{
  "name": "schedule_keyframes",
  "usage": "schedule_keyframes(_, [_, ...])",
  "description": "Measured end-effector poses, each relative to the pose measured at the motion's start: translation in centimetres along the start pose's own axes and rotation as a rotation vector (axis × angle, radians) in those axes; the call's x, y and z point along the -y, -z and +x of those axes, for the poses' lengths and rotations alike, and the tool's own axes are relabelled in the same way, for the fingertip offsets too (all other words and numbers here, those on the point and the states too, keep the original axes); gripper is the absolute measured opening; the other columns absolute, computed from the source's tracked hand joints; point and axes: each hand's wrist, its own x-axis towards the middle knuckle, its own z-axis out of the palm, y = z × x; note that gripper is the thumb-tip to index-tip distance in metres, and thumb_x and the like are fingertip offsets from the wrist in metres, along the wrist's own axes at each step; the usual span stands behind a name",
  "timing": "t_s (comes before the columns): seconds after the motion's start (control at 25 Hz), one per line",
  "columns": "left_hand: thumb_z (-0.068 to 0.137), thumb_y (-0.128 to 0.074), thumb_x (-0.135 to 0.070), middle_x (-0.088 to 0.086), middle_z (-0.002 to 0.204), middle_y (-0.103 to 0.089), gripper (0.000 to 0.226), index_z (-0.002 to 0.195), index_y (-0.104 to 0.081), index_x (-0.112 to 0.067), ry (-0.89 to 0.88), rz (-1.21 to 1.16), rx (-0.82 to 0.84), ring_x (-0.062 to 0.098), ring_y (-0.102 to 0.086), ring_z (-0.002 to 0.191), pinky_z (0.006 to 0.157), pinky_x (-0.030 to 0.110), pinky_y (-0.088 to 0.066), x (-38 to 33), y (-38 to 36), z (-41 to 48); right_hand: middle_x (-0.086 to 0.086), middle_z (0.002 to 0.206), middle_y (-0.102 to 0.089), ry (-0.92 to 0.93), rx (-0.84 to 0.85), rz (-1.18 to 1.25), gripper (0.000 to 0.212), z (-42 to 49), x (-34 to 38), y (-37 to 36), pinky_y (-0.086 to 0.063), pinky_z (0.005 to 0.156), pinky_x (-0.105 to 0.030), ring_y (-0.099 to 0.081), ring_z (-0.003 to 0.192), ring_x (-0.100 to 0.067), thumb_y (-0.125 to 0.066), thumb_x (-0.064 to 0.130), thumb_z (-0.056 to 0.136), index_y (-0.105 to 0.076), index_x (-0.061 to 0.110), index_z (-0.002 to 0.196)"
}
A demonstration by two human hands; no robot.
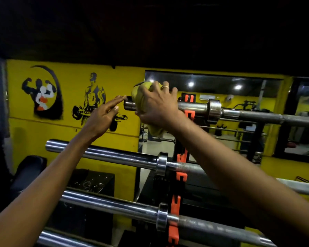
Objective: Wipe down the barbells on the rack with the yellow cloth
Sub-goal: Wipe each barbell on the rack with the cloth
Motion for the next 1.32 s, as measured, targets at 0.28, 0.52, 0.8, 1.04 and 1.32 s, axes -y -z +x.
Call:
schedule_keyframes(0.28, [0.104,-0.039,-0.023,-0.003,0.149,-0.043,0.037,0.139,-0.050,-0.026,0.028,-0.182,-0.054,0.007,-0.032,0.139,0.117,0.030,-0.025,-0.3,-0.8,-0.2,-0.016,0.155,-0.037,0.008,-0.337,0.004,0.066,-1.4,1.6,-5.8,-0.036,0.105,-0.054,-0.035,0.135,-0.043,-0.068,0.036,0.083,-0.047,0.027,0.145])
schedule_keyframes(0.52, [0.105,-0.037,-0.026,-0.012,0.147,-0.042,0.039,0.143,-0.047,-0.026,-0.014,-0.111,-0.071,-0.003,-0.032,0.134,0.096,-0.002,-0.025,-0.5,-1.4,-0.7,-0.022,0.157,-0.031,-0.310,-0.401,0.082,0.066,-1.8,2.0,-6.0,-0.019,0.117,-0.056,-0.030,0.141,-0.045,-0.066,0.026,0.085,-0.043,0.014,0.146])
schedule_keyframes(0.8, [0.103,-0.031,-0.031,-0.001,0.158,-0.028,0.049,0.151,-0.032,-0.022,-0.118,0.248,-0.138,0.012,-0.022,0.145,0.117,0.031,-0.016,-0.8,-3.3,-0.5,-0.020,0.145,-0.040,-0.227,-0.220,0.020,0.049,-1.1,-0.6,-1.6,-0.031,0.110,-0.054,-0.035,0.135,-0.044,-0.059,0.019,0.091,-0.047,0.013,0.139])
schedule_keyframes(1.04, [0.102,-0.020,-0.042,0.008,0.141,-0.045,0.050,0.142,-0.040,-0.020,-0.276,0.643,-0.157,0.026,-0.031,0.137,0.115,0.042,-0.014,-2.0,-7.0,2.4,-0.022,0.139,-0.045,-0.359,-0.175,0.093,0.041,0.0,-6.4,5.0,-0.033,0.105,-0.050,-0.036,0.130,-0.044,-0.060,0.022,0.094,-0.057,0.008,0.132])
schedule_keyframes(1.32, [0.102,-0.029,-0.030,0.011,0.081,-0.064,0.038,0.091,-0.059,-0.011,-0.390,0.844,-0.332,0.026,-0.054,0.071,0.078,0.040,-0.035,-2.7,-7.3,5.6,-0.018,0.153,-0.035,-0.304,0.105,0.387,0.078,-2.5,-11.3,1.9,-0.039,0.108,-0.055,-0.036,0.137,-0.045,-0.046,0.072,0.090,-0.028,0.031,0.154])
